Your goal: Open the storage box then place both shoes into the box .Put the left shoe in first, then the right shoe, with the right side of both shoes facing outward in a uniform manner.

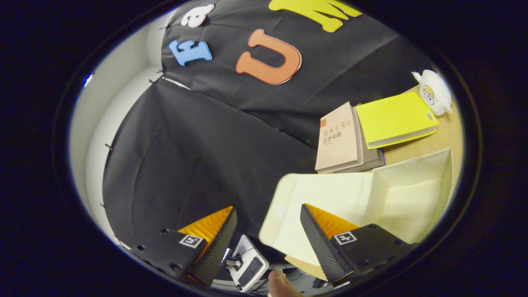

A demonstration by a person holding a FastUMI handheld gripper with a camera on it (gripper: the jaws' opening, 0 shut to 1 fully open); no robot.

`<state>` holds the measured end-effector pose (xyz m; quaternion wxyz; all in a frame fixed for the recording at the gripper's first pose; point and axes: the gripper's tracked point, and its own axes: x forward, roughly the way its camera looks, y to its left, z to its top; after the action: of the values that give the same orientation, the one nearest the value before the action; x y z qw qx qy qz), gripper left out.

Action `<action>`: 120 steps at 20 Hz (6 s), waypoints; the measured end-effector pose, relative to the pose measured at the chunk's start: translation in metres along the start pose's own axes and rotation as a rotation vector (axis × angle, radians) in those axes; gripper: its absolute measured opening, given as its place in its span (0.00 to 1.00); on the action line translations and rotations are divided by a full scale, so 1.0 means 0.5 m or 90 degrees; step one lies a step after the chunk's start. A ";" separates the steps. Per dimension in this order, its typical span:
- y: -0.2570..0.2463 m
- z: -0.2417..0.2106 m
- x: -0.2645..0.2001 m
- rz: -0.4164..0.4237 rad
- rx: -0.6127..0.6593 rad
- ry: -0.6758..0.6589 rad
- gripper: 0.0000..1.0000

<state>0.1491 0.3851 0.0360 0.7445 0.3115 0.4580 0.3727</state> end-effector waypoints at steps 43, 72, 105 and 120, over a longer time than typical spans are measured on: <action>-0.811 -0.207 -0.536 -0.599 -0.129 0.234 0.84; -0.345 -0.074 -0.443 -0.355 -0.029 0.029 0.07; -0.505 -0.221 -0.031 -0.571 -0.022 0.235 0.16; -0.335 -0.189 -0.202 -0.497 -0.145 0.067 0.41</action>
<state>0.0773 0.2233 -0.0899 0.8354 0.0103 0.5350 0.1255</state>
